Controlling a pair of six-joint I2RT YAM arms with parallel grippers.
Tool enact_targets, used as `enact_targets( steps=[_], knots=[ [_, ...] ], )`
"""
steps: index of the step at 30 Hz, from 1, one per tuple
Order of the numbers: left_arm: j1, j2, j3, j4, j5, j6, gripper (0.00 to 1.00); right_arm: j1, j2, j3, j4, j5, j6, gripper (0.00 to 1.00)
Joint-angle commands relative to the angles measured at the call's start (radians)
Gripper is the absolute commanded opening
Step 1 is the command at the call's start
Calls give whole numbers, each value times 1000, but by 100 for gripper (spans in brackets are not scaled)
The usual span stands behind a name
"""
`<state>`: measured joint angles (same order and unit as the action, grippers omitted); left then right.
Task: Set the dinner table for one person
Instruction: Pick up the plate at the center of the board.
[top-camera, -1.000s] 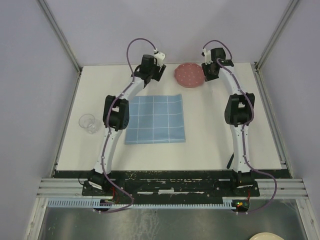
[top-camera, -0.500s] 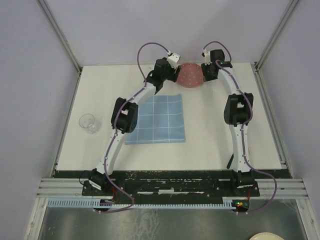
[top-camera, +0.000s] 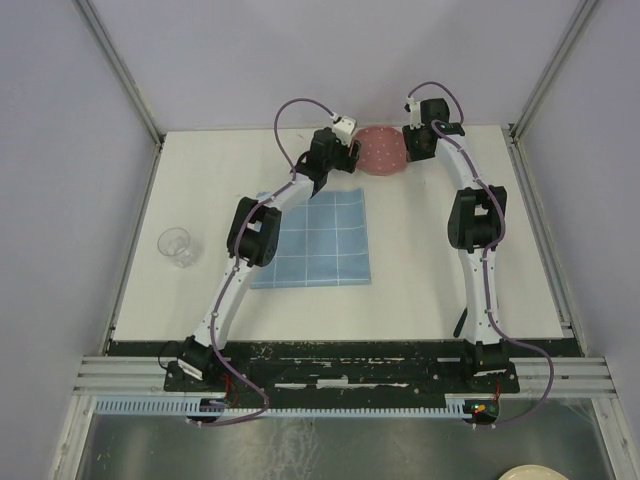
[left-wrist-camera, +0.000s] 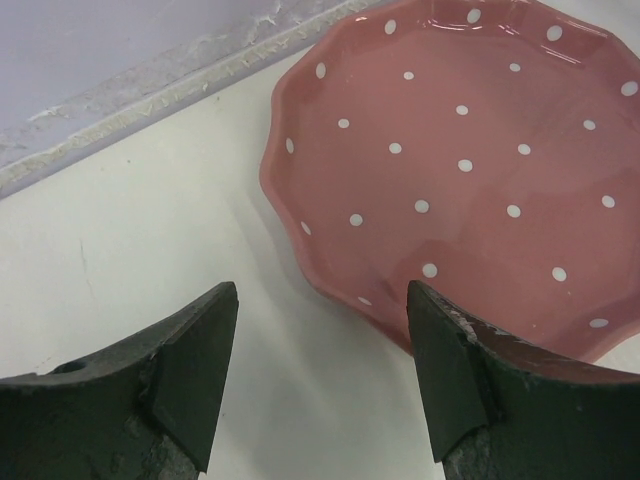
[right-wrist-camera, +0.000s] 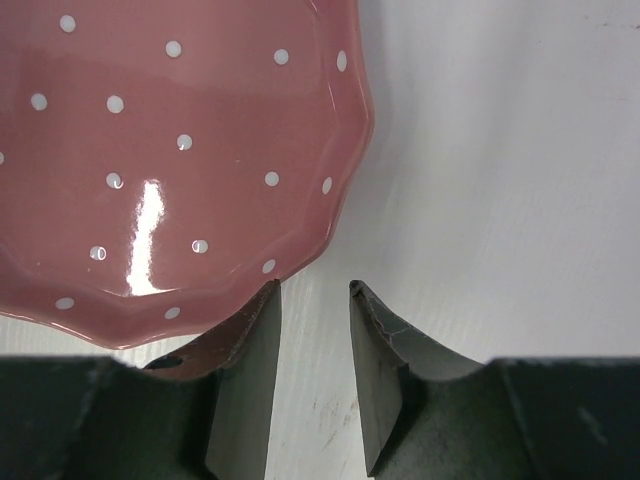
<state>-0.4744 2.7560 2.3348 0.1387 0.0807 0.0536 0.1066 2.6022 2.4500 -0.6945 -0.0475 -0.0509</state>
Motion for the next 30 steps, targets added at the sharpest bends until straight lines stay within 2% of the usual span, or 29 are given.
enact_targets(
  steps=[1,20,22,27,30],
  knots=[
    [-10,15,43,91,0,-60,75,2,14,23,42,-9,23,41],
    [-33,-2,38,68,-16,-61,73,8,90,103,41,-117,100,45],
    [-36,-6,36,65,-20,-55,73,9,91,101,37,-123,109,41],
    [-40,-10,37,67,-30,-60,72,8,97,101,25,-150,110,18],
    [-40,-8,37,66,-37,-59,72,9,97,98,19,-163,114,17]
  ],
)
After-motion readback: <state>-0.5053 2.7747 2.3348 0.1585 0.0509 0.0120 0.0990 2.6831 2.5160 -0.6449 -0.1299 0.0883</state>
